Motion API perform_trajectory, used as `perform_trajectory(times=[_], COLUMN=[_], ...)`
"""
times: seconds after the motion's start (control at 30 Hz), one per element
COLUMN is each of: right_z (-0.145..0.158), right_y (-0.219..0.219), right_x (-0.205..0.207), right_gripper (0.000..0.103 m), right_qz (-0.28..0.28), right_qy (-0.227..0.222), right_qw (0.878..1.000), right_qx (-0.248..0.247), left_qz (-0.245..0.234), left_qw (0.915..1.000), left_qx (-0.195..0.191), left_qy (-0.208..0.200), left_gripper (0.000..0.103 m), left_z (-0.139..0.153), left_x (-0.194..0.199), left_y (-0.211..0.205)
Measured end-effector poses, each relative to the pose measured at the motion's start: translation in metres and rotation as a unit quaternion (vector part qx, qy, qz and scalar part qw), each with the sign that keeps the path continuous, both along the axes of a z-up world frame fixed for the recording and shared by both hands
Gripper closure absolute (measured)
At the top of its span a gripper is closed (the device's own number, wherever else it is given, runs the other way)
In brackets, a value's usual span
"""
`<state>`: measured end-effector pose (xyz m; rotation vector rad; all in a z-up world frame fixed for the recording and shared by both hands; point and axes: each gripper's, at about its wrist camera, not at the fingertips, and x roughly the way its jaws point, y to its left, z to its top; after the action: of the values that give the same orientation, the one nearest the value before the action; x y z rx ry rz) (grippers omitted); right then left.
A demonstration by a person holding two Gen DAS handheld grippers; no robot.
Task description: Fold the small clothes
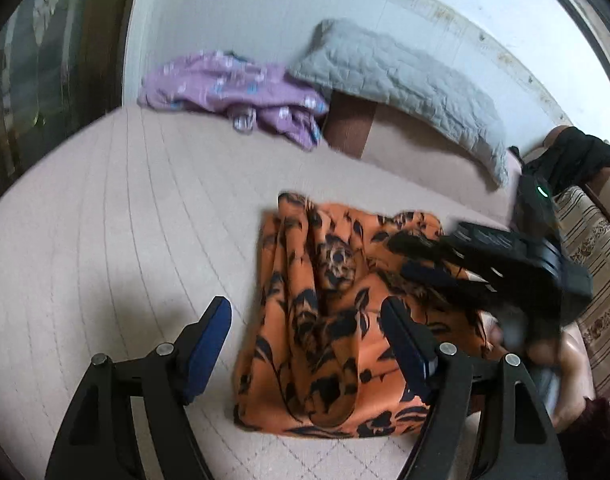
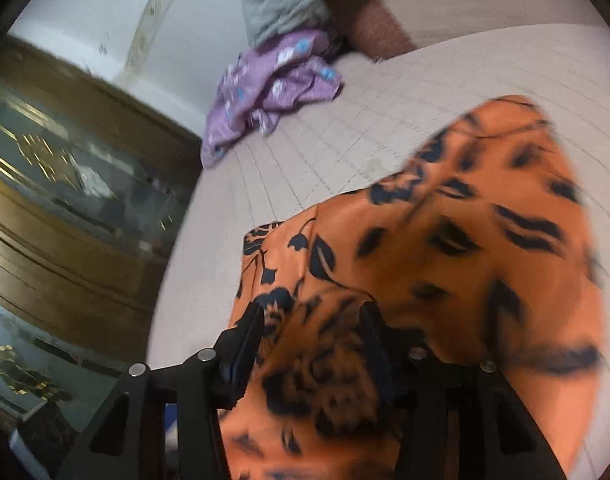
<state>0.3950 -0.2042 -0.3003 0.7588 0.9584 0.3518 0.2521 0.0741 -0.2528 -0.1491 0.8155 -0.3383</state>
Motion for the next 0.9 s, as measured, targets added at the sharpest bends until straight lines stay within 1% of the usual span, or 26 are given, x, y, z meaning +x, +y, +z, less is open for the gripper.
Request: perform_trajectory(times=[0.07,0.1,0.17,0.23,0.27,0.3,0.33,0.37,0.4,0.43,0.5,0.53,0.57,0.63,0.7,0.73,0.77,0.8,0.83,0.87,0.9], right_z=[0.008,0.012,0.015,0.012,0.009,0.003,-0.005,-0.010,-0.012,-0.011,-0.008,-0.006,-0.002,0.004,0.006,0.005,0.003,0.002,0.000,-0.001,-0.003], right_y=[-0.015,-0.021,-0.031,-0.040,-0.042,-0.040,-0.036,-0.034,-0.034,-0.036,-0.042,-0.045,-0.049,-0.059,-0.069,-0.074,-0.080,-0.085,-0.090,-0.092,-0.092], right_x=[-0.020,-0.029,-0.044,-0.058,-0.064,-0.068,-0.068,-0.069,-0.070,-0.071,-0.073,-0.076,-0.080,-0.088,-0.093,-0.096,-0.097,-0.100,-0.101,-0.101,-0.099], right_gripper=[0.048,0.043,0.043,0.043,0.045,0.057,0.067,0.081,0.085,0.086,0.086,0.086,0.081,0.080,0.079,0.075,0.068,0.047,0.035,0.029,0.029], right_qz=[-0.009,-0.014,-0.020,-0.016,-0.012,-0.006,0.003,0.007,0.003,0.000,-0.002,-0.004,-0.008,-0.021,-0.036,-0.043,-0.050,-0.056,-0.065,-0.071,-0.070], right_qy=[-0.008,-0.011,-0.012,-0.002,0.007,0.018,0.042,0.056,0.058,0.058,0.062,0.060,0.053,0.041,0.040,0.041,0.042,0.043,0.044,0.042,0.042], right_qw=[1.000,1.000,1.000,1.000,1.000,1.000,0.998,0.997,0.997,0.998,0.998,0.998,0.999,0.999,0.999,0.998,0.998,0.997,0.997,0.996,0.996], right_qx=[-0.001,-0.007,-0.007,0.002,-0.003,-0.017,-0.037,-0.046,-0.047,-0.041,-0.017,-0.010,-0.003,-0.005,-0.001,0.007,0.016,0.021,0.026,0.029,0.031], left_qz=[-0.002,-0.003,-0.003,0.009,0.013,0.019,0.026,0.030,0.031,0.029,0.034,0.033,0.033,0.038,0.043,0.045,0.047,0.049,0.051,0.052,0.052], left_qw=[0.9999,0.9995,0.9986,0.9982,0.9981,0.9978,0.9971,0.9959,0.9932,0.9917,0.9905,0.9906,0.9910,0.9920,0.9923,0.9927,0.9932,0.9939,0.9946,0.9953,0.9957], left_qx=[-0.003,-0.011,-0.025,-0.031,-0.032,-0.031,-0.016,-0.002,0.008,0.000,-0.020,-0.021,-0.023,-0.033,-0.042,-0.042,-0.038,-0.033,-0.025,-0.013,0.001], left_qy=[0.015,0.028,0.046,0.051,0.051,0.056,0.070,0.085,0.112,0.125,0.132,0.131,0.128,0.116,0.108,0.104,0.099,0.094,0.087,0.081,0.077], left_gripper=[0.025,0.025,0.025,0.024,0.020,0.017,0.017,0.017,0.017,0.017,0.017,0.017,0.017,0.017,0.017,0.017,0.017,0.017,0.017,0.017,0.017], left_z=[-0.005,-0.010,-0.015,-0.018,-0.020,-0.023,-0.030,-0.036,-0.047,-0.052,-0.053,-0.050,-0.048,-0.043,-0.040,-0.038,-0.037,-0.035,-0.033,-0.031,-0.030], left_x=[0.004,0.006,0.009,0.012,0.012,0.015,0.019,0.023,0.027,0.029,0.029,0.029,0.029,0.028,0.029,0.029,0.029,0.028,0.028,0.026,0.025], left_y=[-0.002,-0.002,-0.003,-0.002,-0.004,-0.004,-0.006,-0.007,-0.009,-0.009,-0.005,-0.003,-0.002,0.002,0.006,0.006,0.005,0.006,0.005,0.005,0.003])
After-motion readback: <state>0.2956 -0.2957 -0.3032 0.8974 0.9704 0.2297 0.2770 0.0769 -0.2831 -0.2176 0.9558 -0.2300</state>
